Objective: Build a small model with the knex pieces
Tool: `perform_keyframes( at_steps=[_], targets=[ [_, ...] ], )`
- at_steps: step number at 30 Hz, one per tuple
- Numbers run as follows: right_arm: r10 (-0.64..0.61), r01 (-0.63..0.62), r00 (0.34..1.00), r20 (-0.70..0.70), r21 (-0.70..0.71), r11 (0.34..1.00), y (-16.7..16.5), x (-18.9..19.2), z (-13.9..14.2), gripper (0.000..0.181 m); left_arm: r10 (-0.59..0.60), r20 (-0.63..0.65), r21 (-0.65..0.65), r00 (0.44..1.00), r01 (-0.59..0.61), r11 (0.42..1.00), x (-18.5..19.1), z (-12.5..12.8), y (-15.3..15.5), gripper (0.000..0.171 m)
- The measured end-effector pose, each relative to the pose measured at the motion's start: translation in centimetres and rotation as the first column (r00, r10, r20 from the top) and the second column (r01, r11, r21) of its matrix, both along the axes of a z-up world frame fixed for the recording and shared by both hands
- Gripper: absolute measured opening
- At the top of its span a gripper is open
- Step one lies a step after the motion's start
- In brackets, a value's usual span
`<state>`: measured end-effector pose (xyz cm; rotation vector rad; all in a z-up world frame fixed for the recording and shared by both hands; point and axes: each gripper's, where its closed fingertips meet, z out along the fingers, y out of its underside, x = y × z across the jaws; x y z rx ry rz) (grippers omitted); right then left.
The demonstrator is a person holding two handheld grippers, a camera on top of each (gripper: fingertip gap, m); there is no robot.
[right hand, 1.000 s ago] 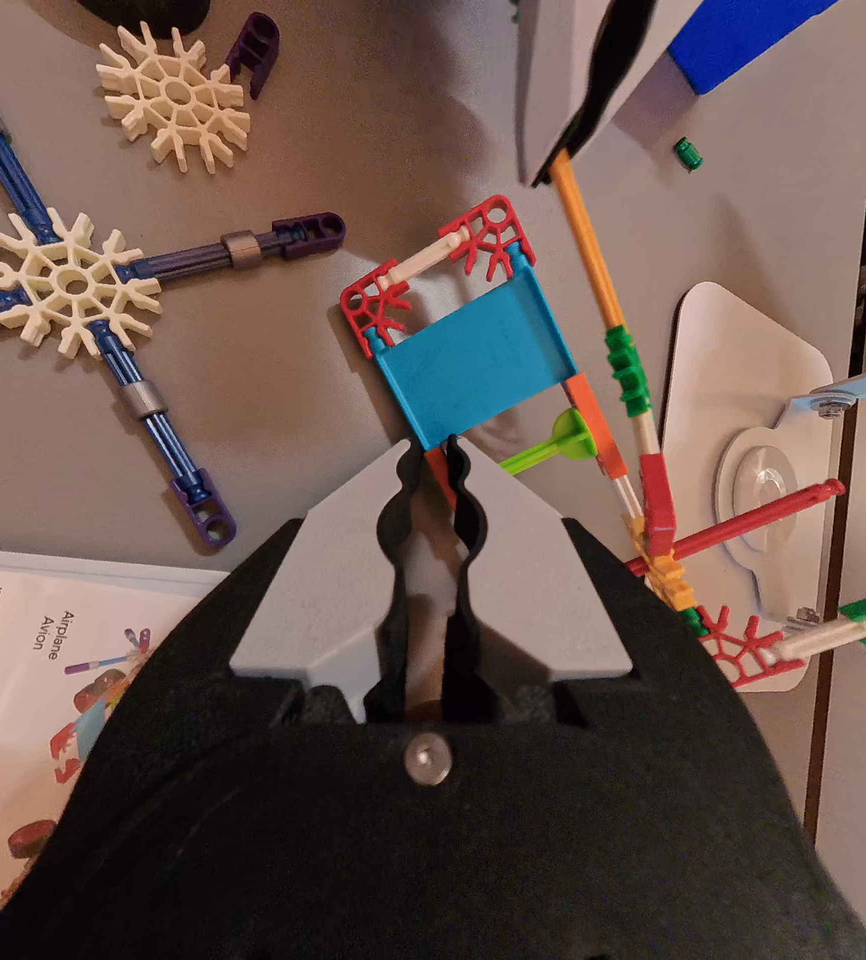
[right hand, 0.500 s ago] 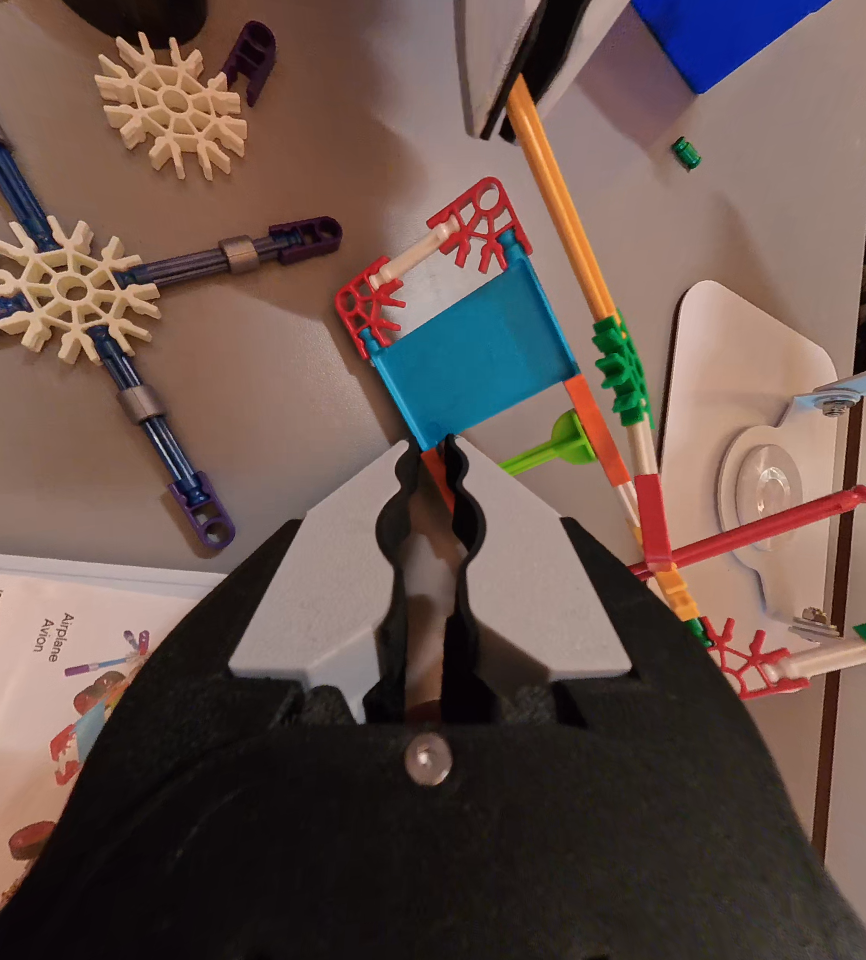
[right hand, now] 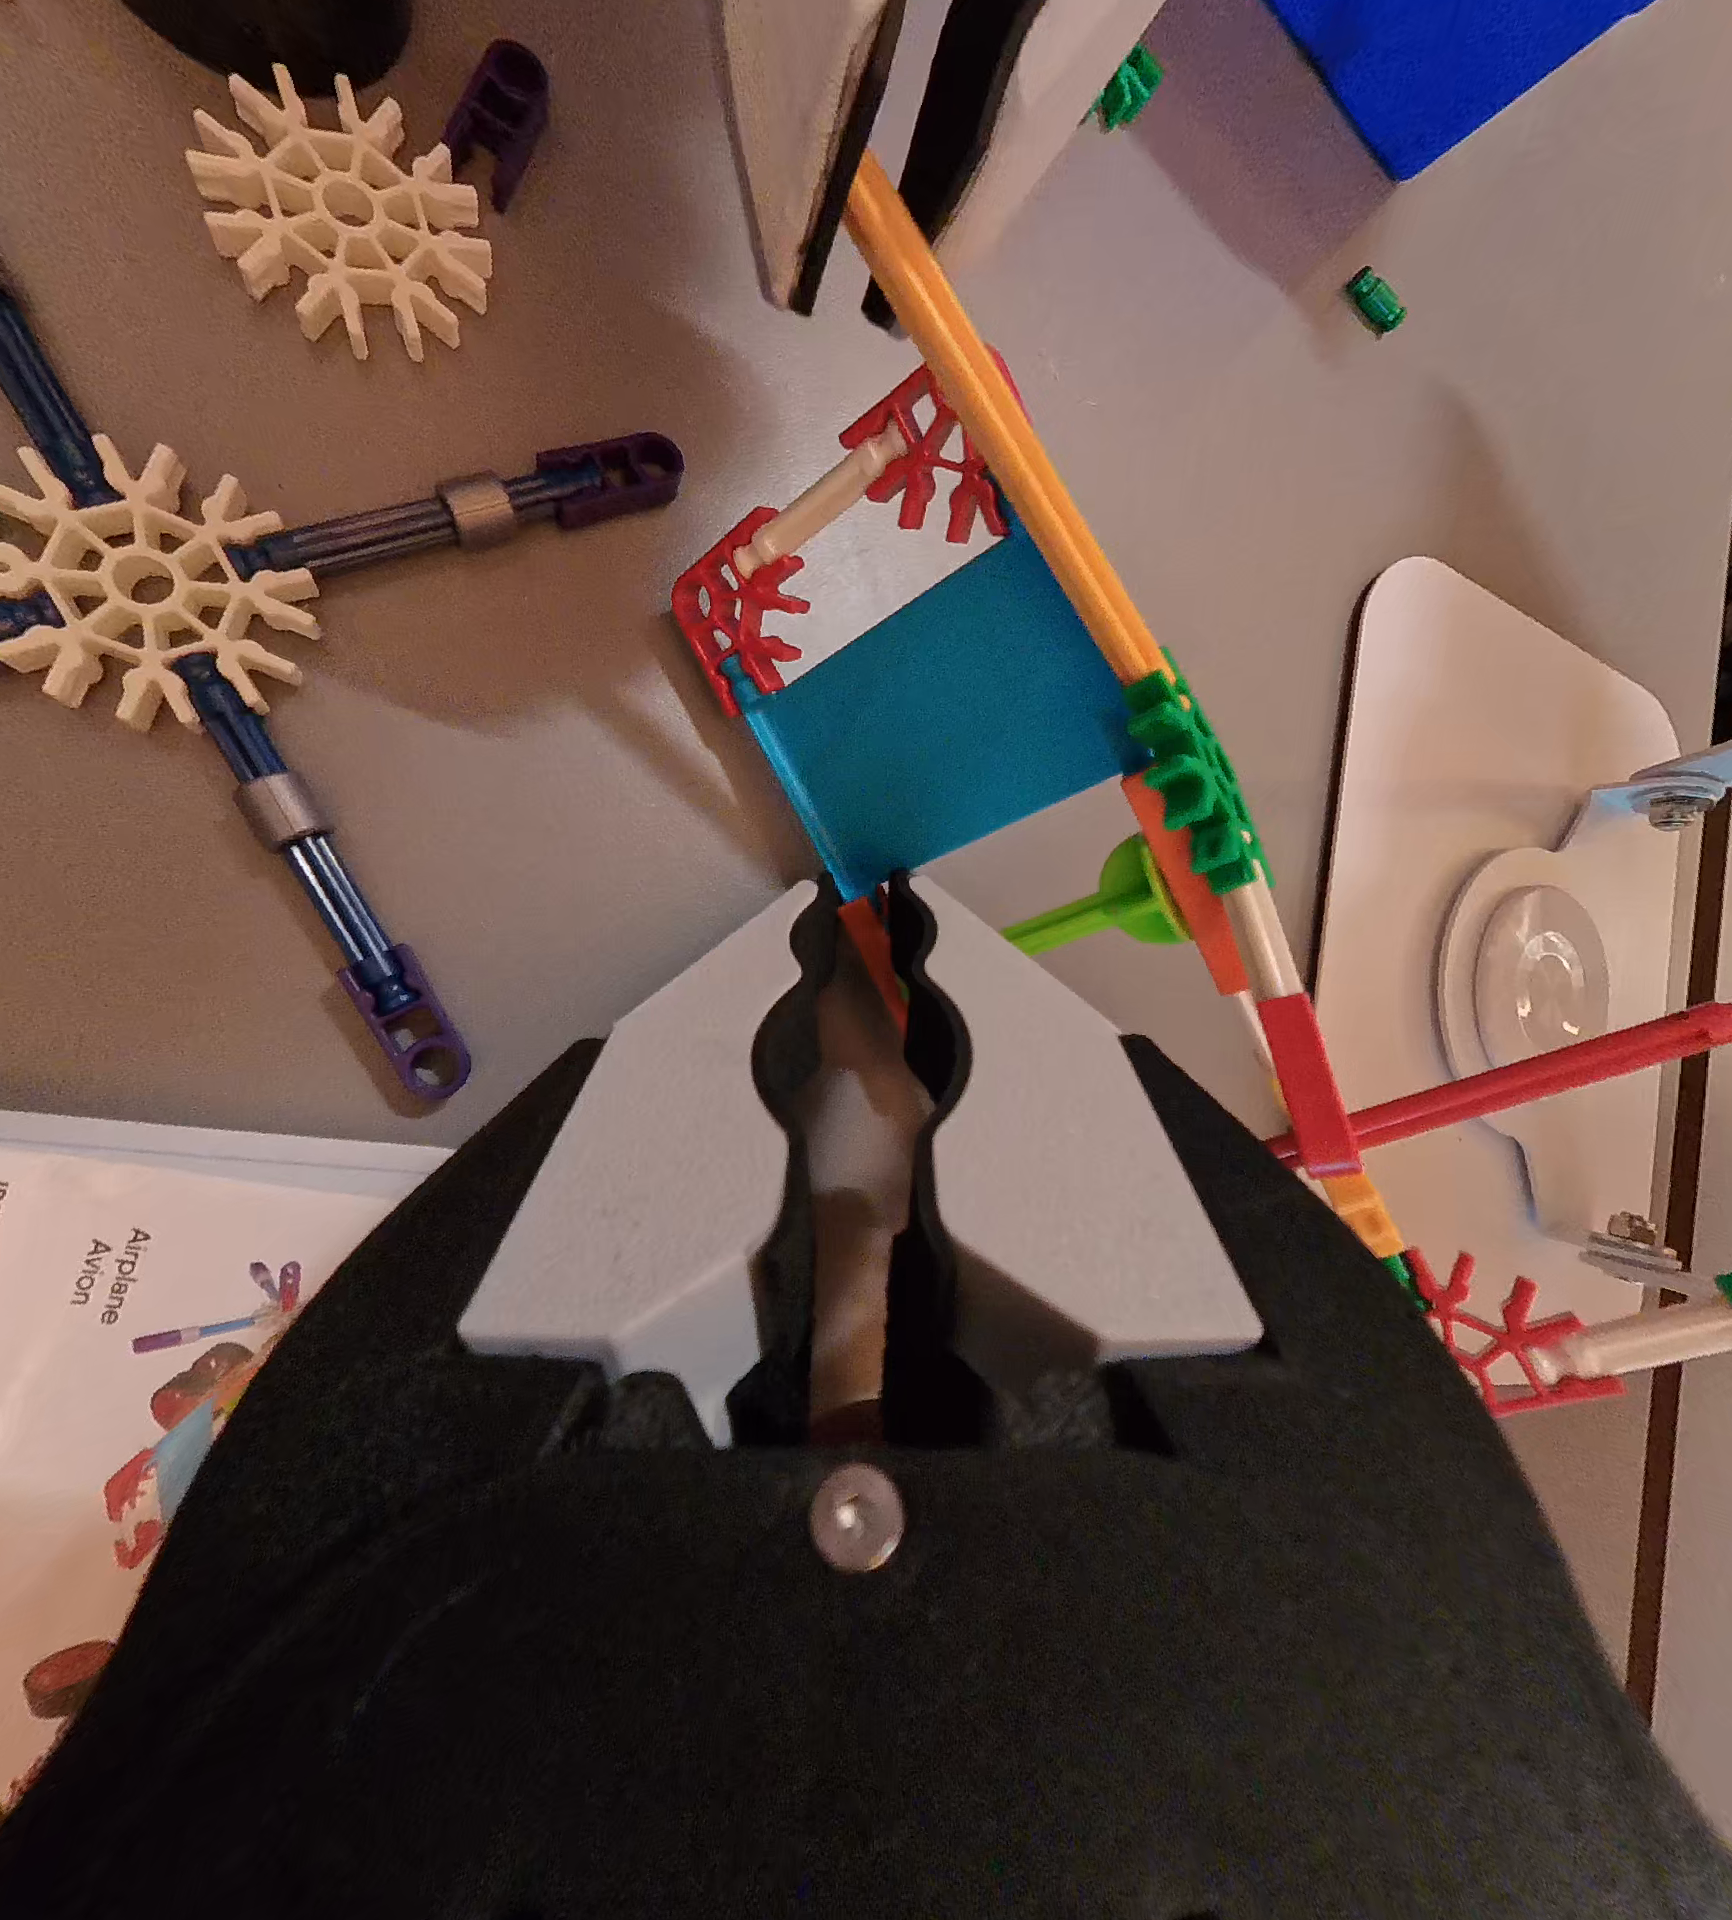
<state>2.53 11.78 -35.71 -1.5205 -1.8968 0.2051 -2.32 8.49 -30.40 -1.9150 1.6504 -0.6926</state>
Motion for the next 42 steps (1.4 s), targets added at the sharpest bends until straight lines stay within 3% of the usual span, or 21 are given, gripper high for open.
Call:
perform_keyframes(
  at_steps=[18, 23, 34, 42],
  targets=[
    [-0.004, 0.004, 1.0, -0.002, -0.009, 1.0, 0.0, 0.0, 0.0, 0.008, -0.019, 0.136, -0.065, 0.991, 0.028, 0.998, 1.1, 1.7, -0.9, 0.009],
    [-0.007, 0.007, 1.0, 0.0, 0.001, 1.0, 0.2, 0.1, 0.0, 0.008, 0.014, 0.243, -0.11, 0.97, 0.014, 0.994, 1.4, 3.6, -0.5, 0.007],
    [-0.011, 0.011, 1.0, -0.002, 0.001, 1.0, 0.3, 0.1, 0.0, 0.008, 0.003, 0.24, -0.103, 0.971, 0.023, 0.994, 2.1, 3.4, -1.0, 0.008],
    [-0.011, 0.011, 1.0, -0.002, 0.002, 1.0, 0.3, 0.1, 0.0, 0.008, -0.036, 0.191, -0.13, 0.981, 0.062, 0.99, 3.0, 1.5, -2.2, 0.008]
  ],
)
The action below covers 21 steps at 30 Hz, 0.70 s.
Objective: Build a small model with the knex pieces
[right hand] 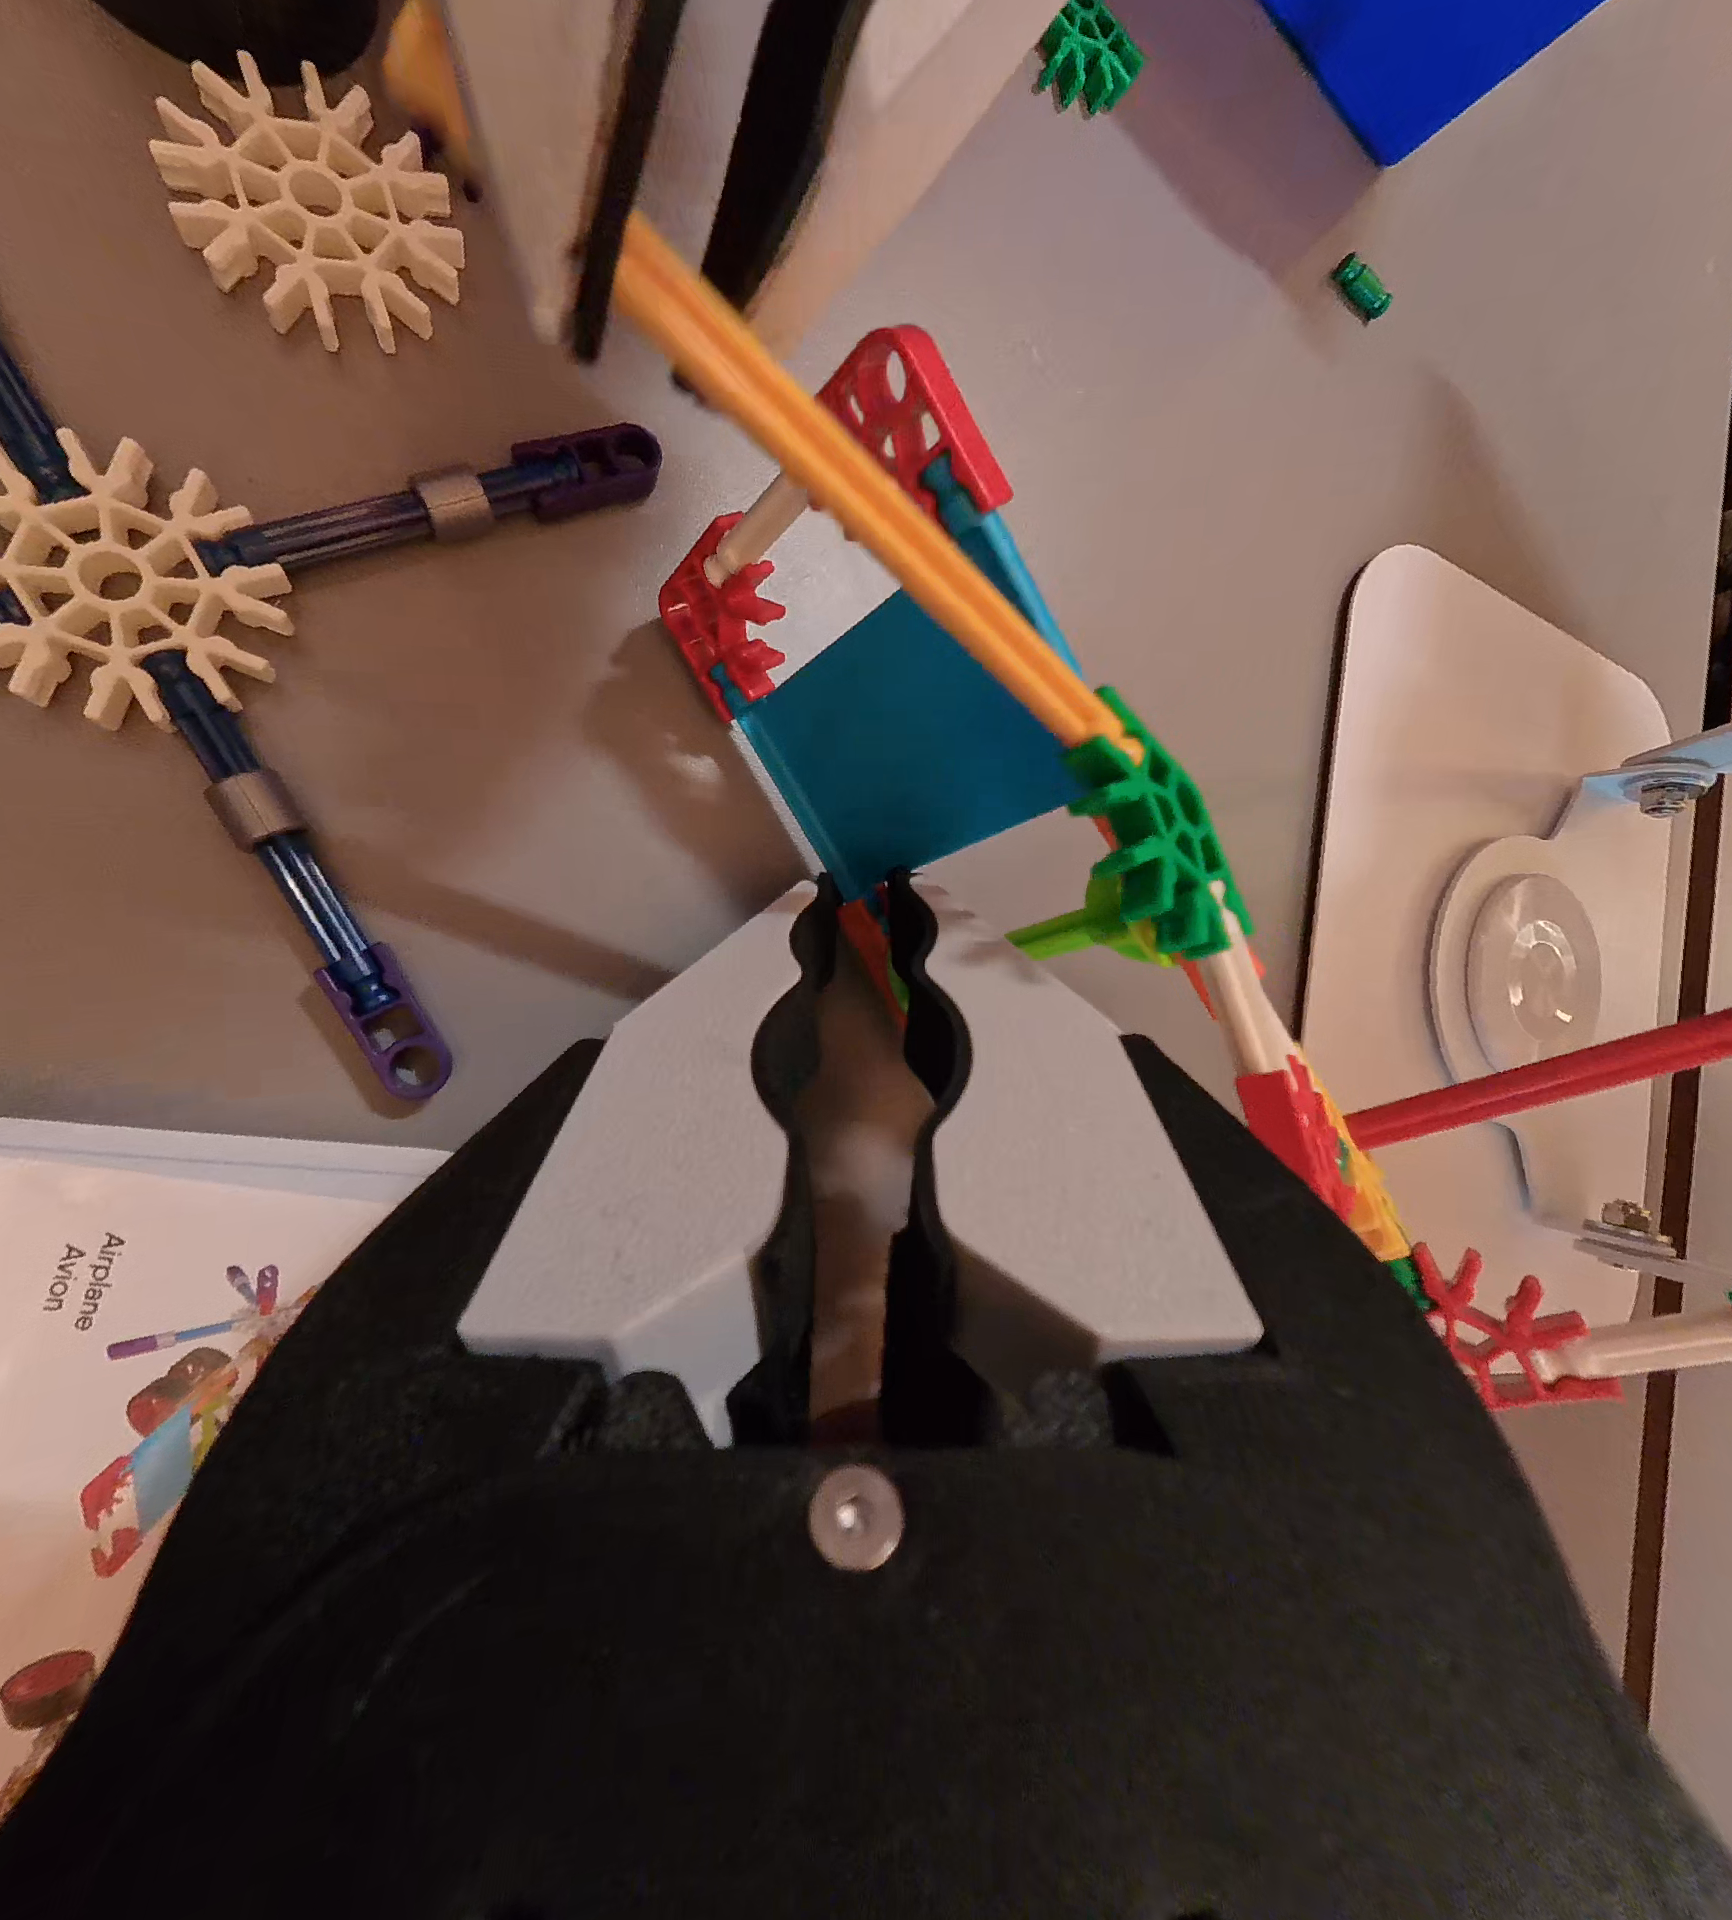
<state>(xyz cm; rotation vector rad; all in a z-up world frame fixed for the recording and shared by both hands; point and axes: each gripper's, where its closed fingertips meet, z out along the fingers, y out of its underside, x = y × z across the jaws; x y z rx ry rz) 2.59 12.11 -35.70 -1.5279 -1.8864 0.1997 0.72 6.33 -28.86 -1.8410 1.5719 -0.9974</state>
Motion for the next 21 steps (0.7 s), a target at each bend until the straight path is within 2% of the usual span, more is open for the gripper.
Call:
perform_keyframes(
  at_steps=[11, 21],
  targets=[
    [0.0, 0.0, 1.0, -0.001, 0.002, 1.0, 0.0, 0.0, 0.0, 0.008, -0.022, -0.049, -0.032, 0.999, 0.02, 0.999, 1.4, -2.5, -0.6, 0.007],
    [-0.021, 0.02, 1.0, -0.011, -0.031, 0.999, 0.4, 0.3, 0.0, 0.011, -0.006, -0.058, -0.024, 0.998, 0.005, 1.0, 1.4, -3.1, 0.0, 0.007]
  ],
)
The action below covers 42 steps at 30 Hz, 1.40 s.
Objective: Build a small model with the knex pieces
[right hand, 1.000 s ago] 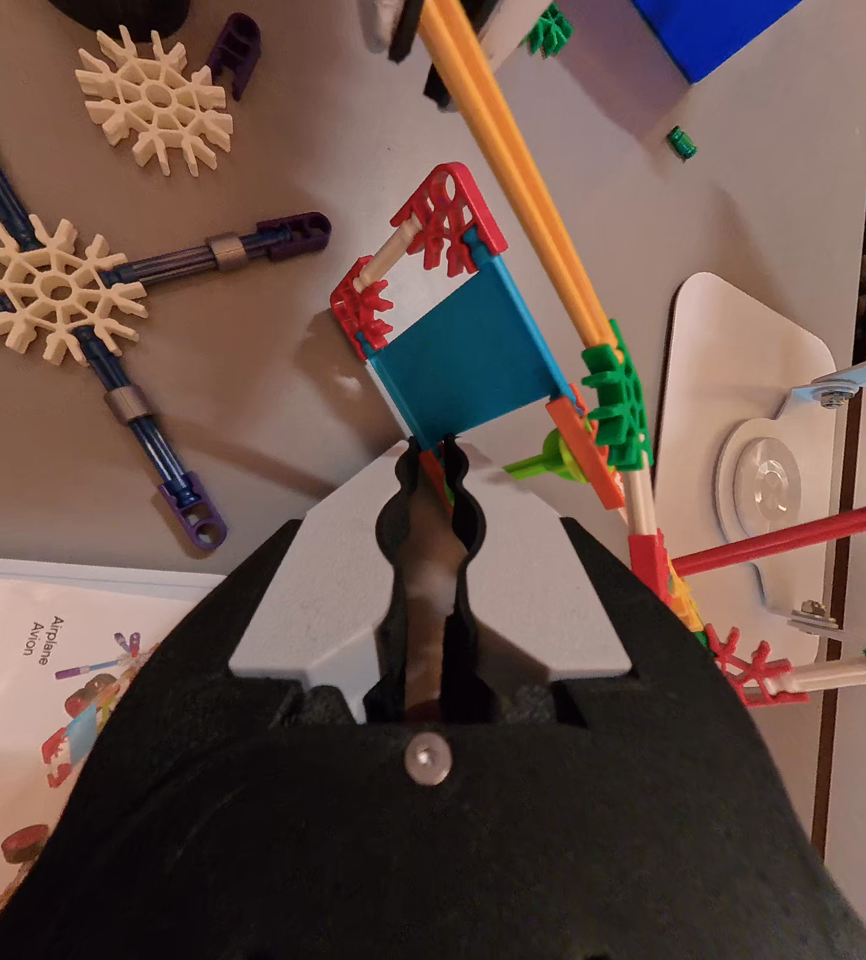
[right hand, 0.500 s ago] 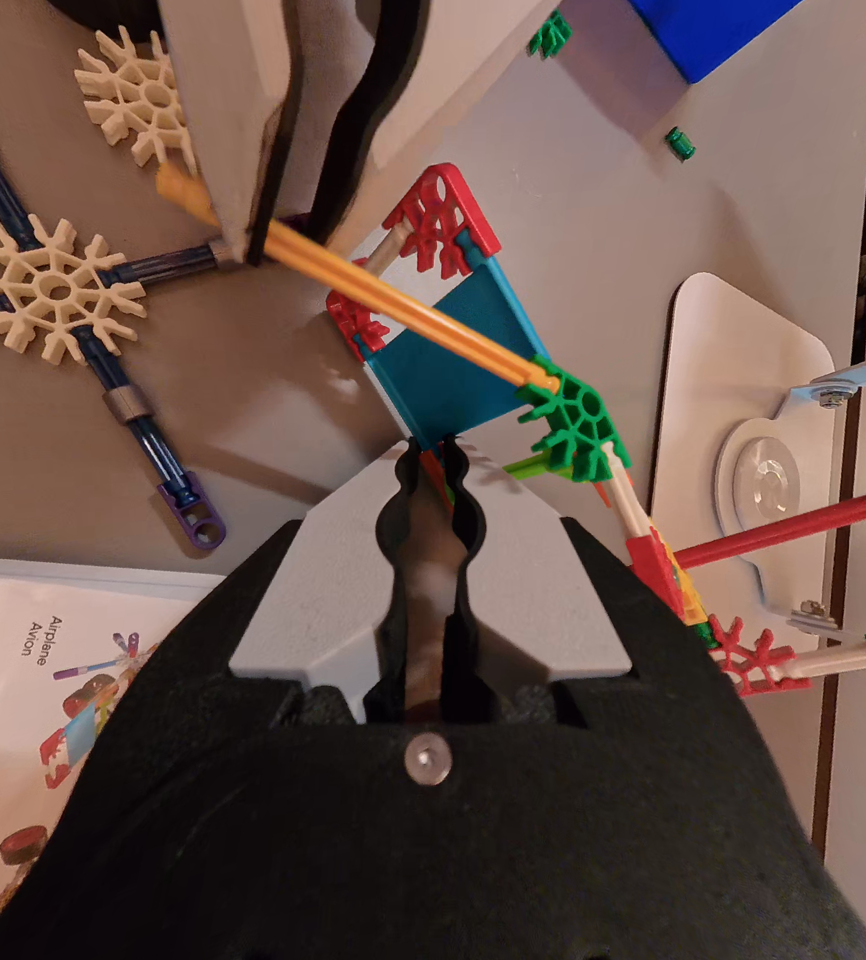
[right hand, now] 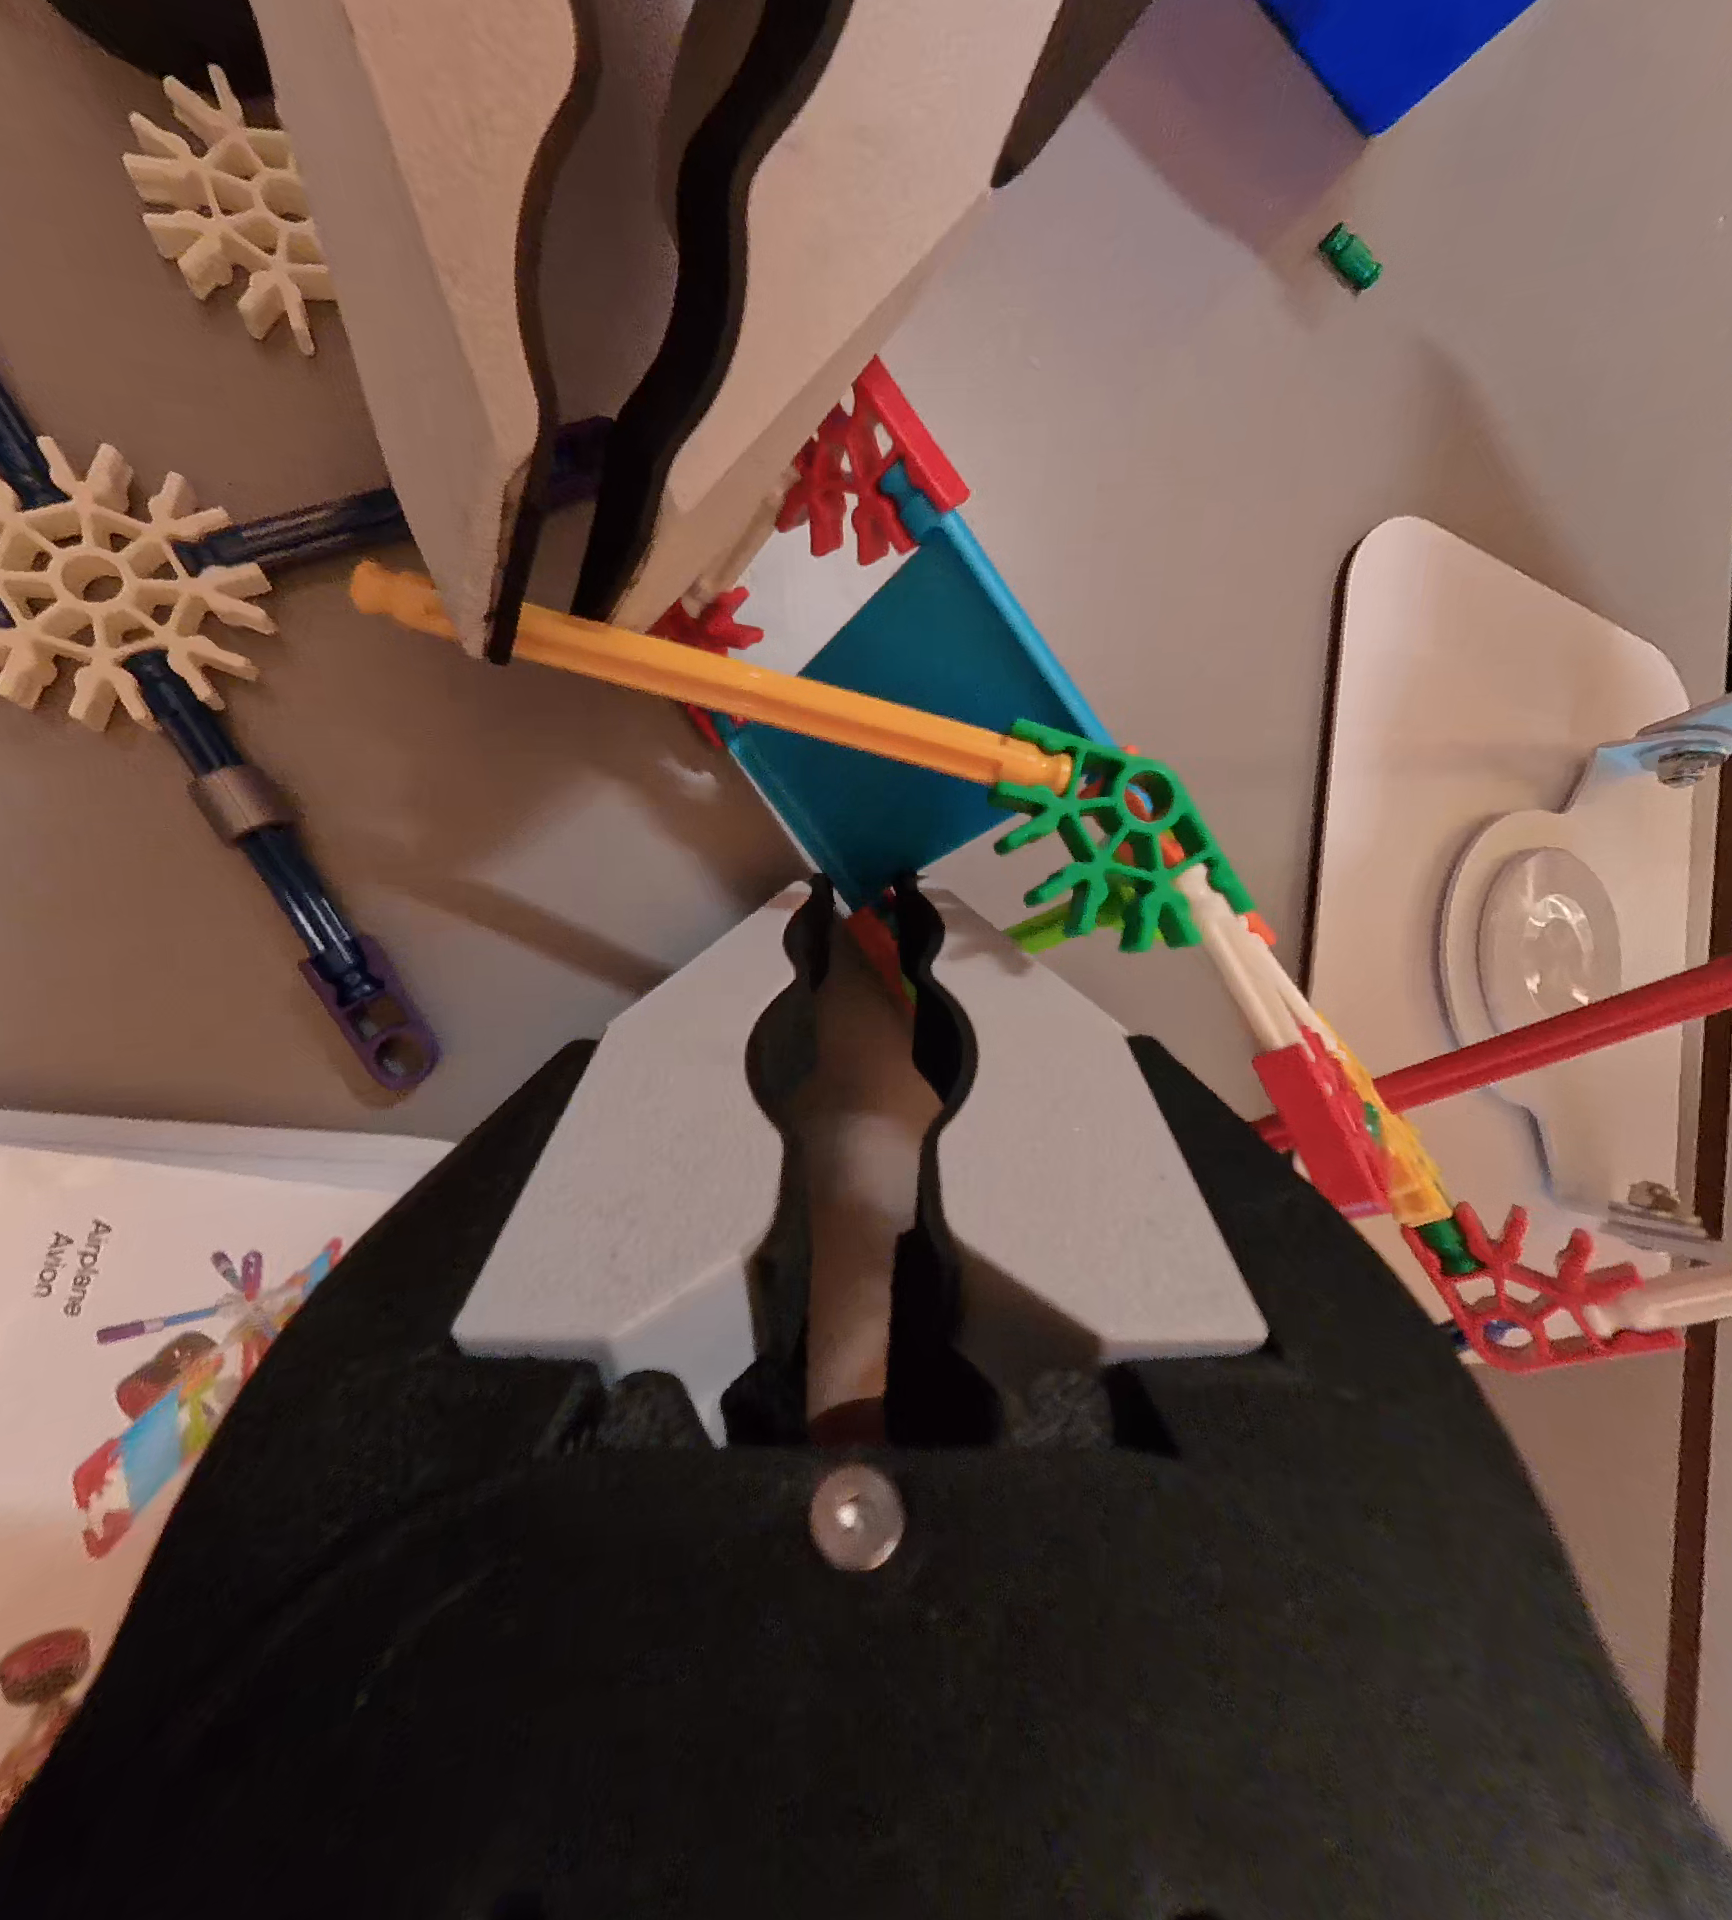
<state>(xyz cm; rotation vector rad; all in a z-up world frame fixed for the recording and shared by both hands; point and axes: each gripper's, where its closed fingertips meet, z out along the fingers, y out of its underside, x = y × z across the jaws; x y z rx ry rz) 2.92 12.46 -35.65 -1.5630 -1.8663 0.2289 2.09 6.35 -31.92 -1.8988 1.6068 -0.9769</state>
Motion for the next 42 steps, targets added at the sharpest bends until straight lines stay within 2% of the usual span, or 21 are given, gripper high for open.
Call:
perform_keyframes(
  at_steps=[6, 10, 18, 25, 29, 32, 38, 42],
  targets=[
    [-0.011, 0.011, 1.0, -0.005, -0.006, 1.0, 0.2, 0.0, 0.0, 0.01, -0.002, 0.006, 0.006, 1.0, 0.002, 1.0, 0.7, -0.3, 0.0, 0.006],
    [-0.005, 0.005, 1.0, -0.015, -0.017, 1.0, 0.0, -0.2, 0.0, 0.009, -0.005, -0.054, 0.029, 0.999, 0.006, 1.0, 1.1, -2.0, -0.1, 0.007],
    [0.004, -0.004, 1.0, -0.001, -0.024, 1.0, -0.2, 0.1, 0.1, 0.015, 0.009, -0.055, 0.033, 0.998, -0.007, 0.999, 0.8, -1.9, 0.3, 0.007],
    [-0.017, 0.013, 0.998, -0.058, -0.068, 0.998, 0.3, 1.5, 3.3, 0.019, 0.009, -0.077, 0.034, 0.997, -0.006, 0.999, -0.2, -1.9, 0.6, 0.01],
    [-0.088, 0.085, 0.992, -0.09, -0.034, 0.996, 2.0, 2.9, 5.4, 0.019, 0.013, -0.078, 0.039, 0.997, -0.01, 0.999, -0.5, -1.7, 0.8, 0.013],
    [-0.156, 0.155, 0.982, -0.105, -0.018, 0.988, 3.4, 3.7, 6.1, 0.025, 0.02, -0.079, 0.053, 0.997, -0.016, 0.998, -0.5, -1.5, 0.9, 0.011],
    [-0.216, 0.216, 0.975, -0.056, -0.008, 0.976, 4.8, 4.8, 4.7, 0.043, 0.047, -0.131, 0.167, 0.99, -0.025, 0.986, -0.9, -1.9, 1.7, 0.02],
    [-0.241, 0.24, 0.968, -0.074, -0.021, 0.971, 5.5, 5.1, 4.6, 0.051, 0.052, -0.096, 0.199, 0.994, -0.032, 0.98, -0.8, -1.1, 1.9, 0.027]
  ],
)
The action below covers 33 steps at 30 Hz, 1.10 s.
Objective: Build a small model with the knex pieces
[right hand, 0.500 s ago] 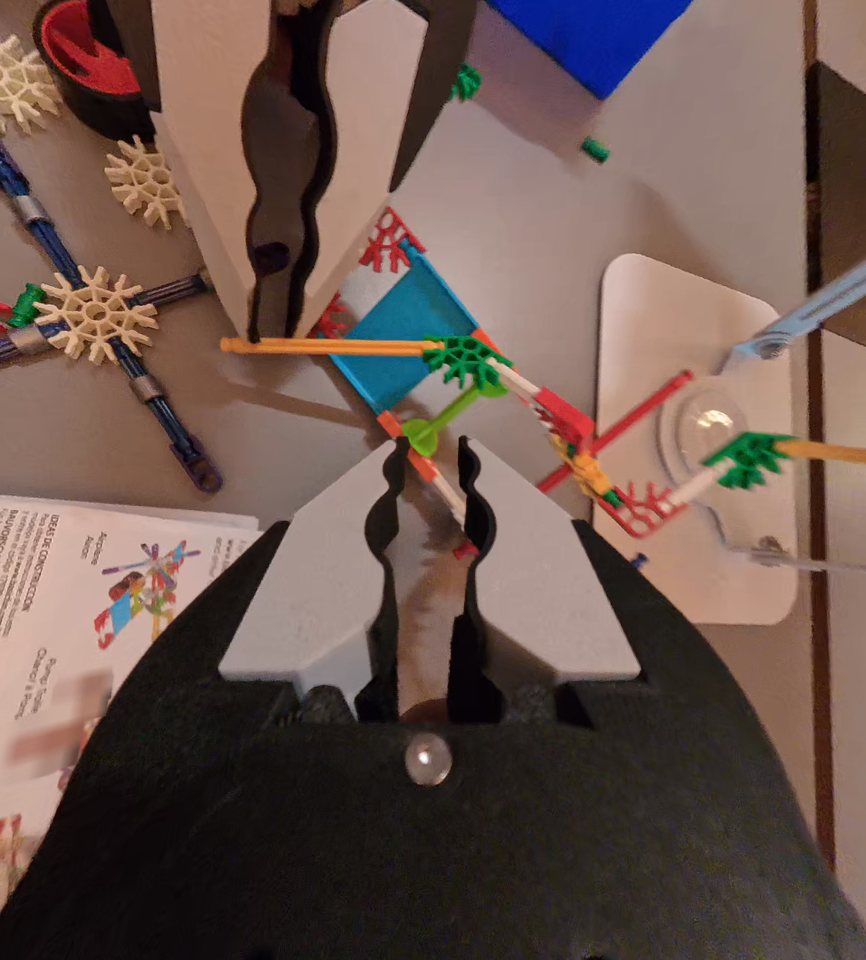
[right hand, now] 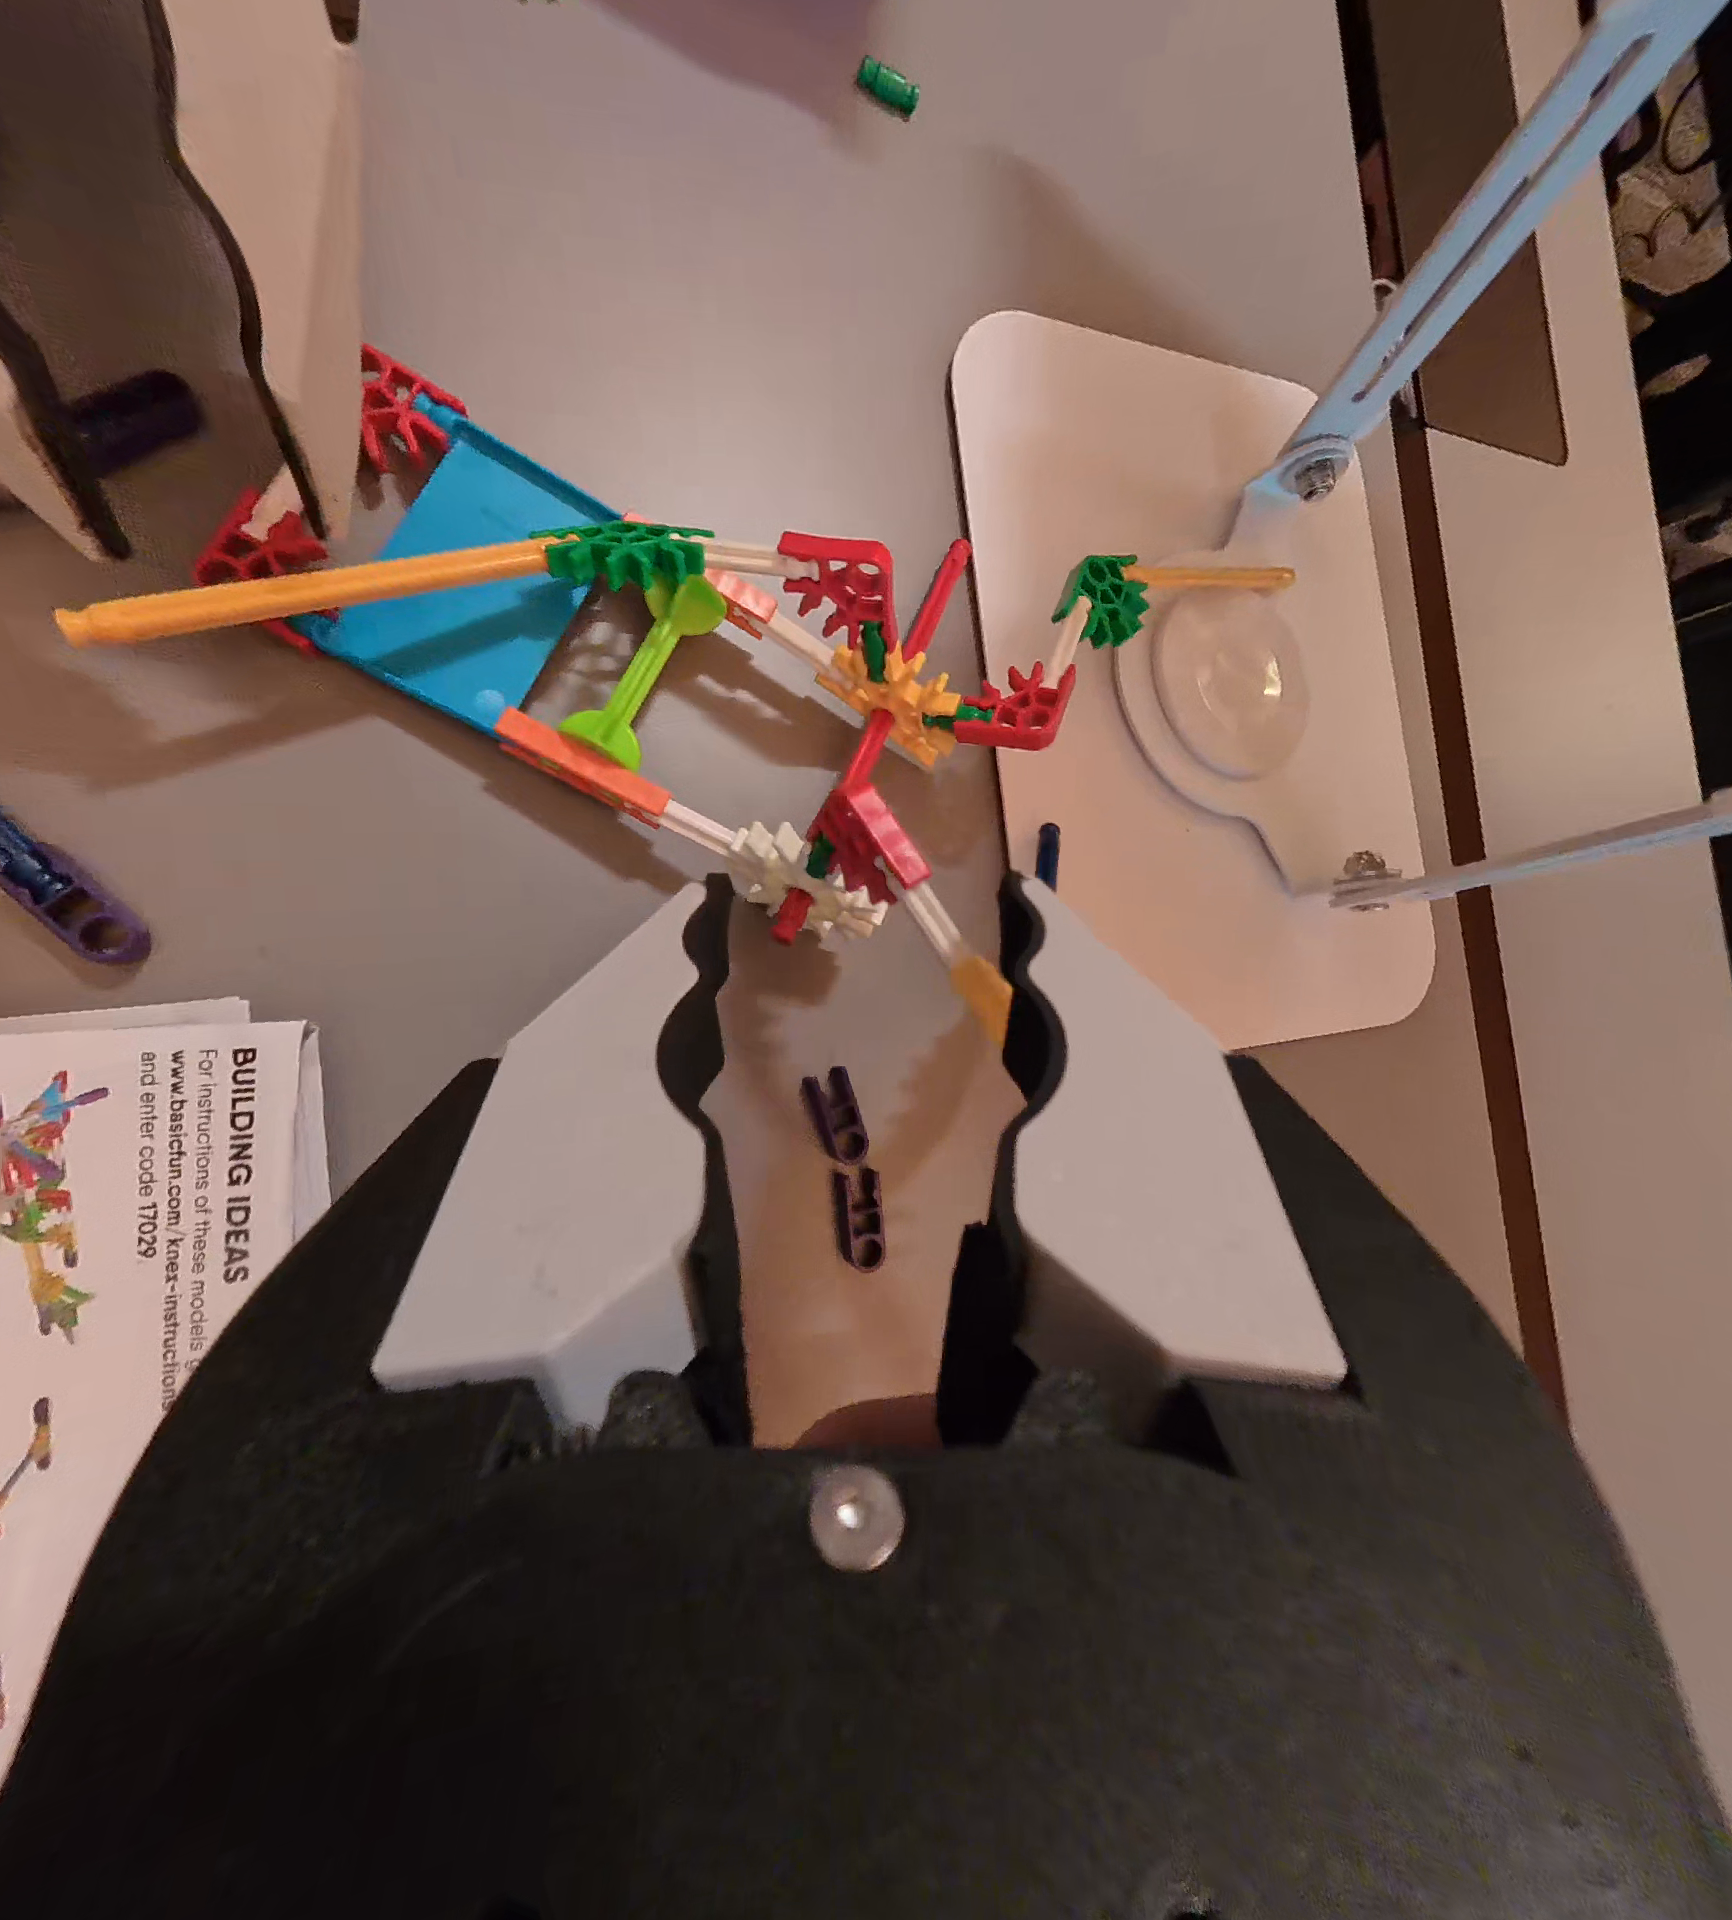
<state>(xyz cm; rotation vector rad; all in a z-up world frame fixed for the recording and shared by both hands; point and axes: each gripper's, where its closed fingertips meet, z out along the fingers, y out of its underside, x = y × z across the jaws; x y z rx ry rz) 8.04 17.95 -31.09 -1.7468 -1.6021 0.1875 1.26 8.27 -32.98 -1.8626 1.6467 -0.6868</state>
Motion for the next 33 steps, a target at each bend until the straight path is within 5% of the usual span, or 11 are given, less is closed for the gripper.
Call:
perform_keyframes(
  at_steps=[7, 33],
  targets=[
    [-0.061, 0.061, 0.998, 0.002, 0.0, 0.998, 1.2, 0.9, -0.3, 0.022, -0.048, -0.001, 0.122, 0.999, 0.047, 0.991, 1.3, -0.3, -0.1, 0.032],
    [-0.05, 0.05, 0.997, 0.051, 0.0, 0.999, 0.6, 1.1, -0.4, 0.016, -0.039, -0.097, 0.287, 0.995, 0.065, 0.956, 0.8, -1.7, 1.4, 0.032]
  ],
)
